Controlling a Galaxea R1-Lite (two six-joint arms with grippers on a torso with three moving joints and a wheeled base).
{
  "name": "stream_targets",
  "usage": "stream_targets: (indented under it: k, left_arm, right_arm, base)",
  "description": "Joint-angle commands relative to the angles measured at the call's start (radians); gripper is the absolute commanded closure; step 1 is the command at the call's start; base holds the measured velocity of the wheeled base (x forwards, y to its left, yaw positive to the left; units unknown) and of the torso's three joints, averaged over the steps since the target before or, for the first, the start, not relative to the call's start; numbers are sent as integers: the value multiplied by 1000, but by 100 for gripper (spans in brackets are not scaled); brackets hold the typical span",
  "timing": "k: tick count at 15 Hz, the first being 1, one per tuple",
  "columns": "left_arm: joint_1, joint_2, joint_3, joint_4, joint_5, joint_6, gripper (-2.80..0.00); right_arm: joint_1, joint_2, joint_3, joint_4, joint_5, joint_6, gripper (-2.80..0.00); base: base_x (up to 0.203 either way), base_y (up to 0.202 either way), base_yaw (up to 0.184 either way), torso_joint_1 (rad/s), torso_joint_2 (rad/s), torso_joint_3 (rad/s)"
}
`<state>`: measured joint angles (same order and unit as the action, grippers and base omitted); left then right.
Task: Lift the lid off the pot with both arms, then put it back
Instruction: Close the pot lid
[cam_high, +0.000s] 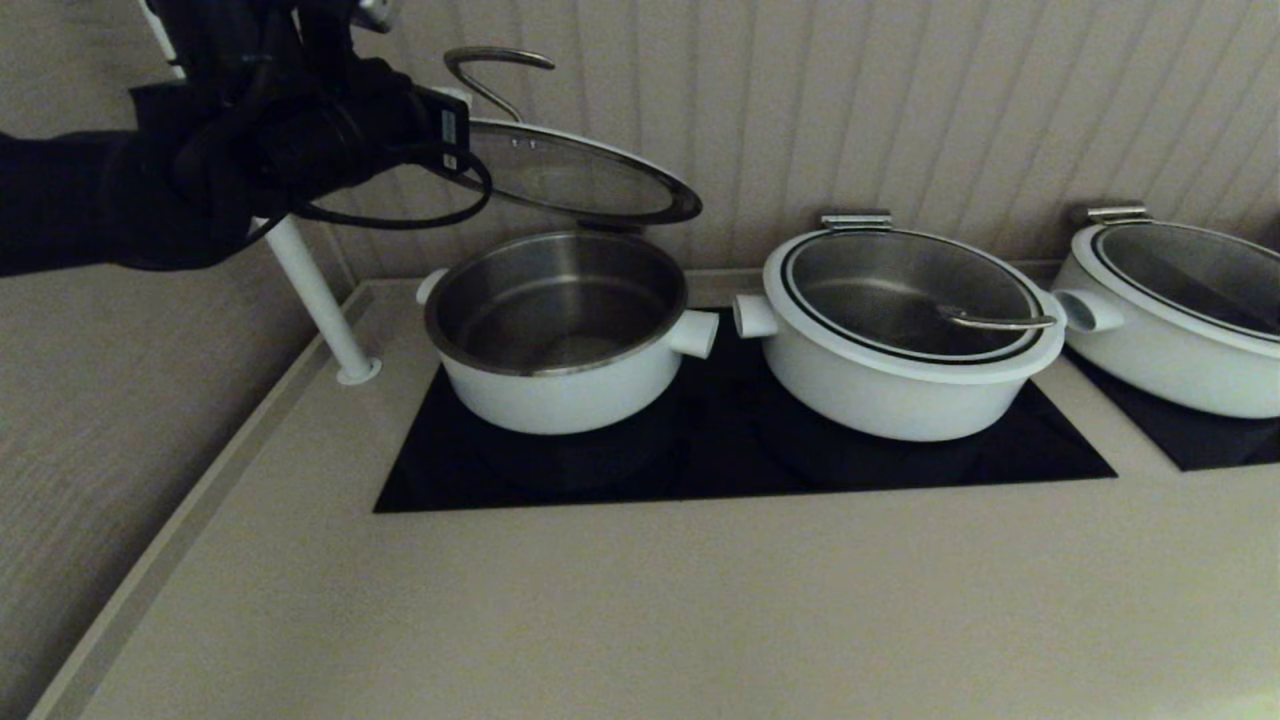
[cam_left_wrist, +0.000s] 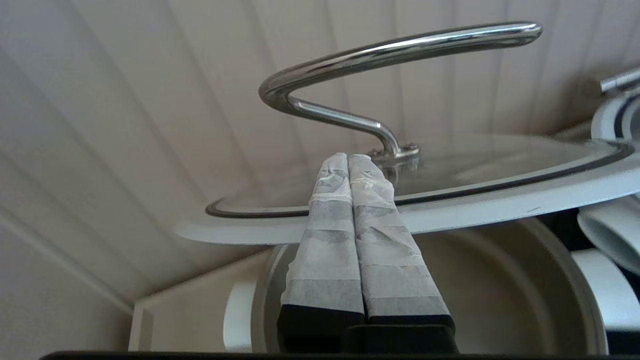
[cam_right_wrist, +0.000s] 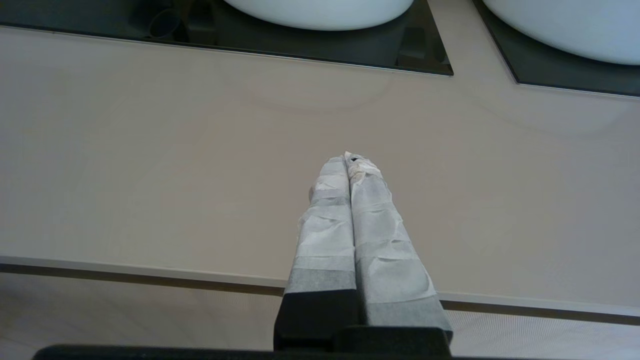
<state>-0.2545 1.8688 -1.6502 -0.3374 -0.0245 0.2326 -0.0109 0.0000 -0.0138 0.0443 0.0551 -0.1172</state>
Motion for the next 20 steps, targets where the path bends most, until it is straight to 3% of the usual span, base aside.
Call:
stream_targets:
  k: [1,20]
  left_arm:
    - [0,-23,27,-5,0,2,0]
    - [-2,-99,233,-45,0,-1,0]
  right_arm:
    - [0,0,0,0,0,-1,0]
    - [0,0,0,0,0,-1,0]
  base:
    - [0,0,0,0,0,0]
    - [0,0,0,0,0,0]
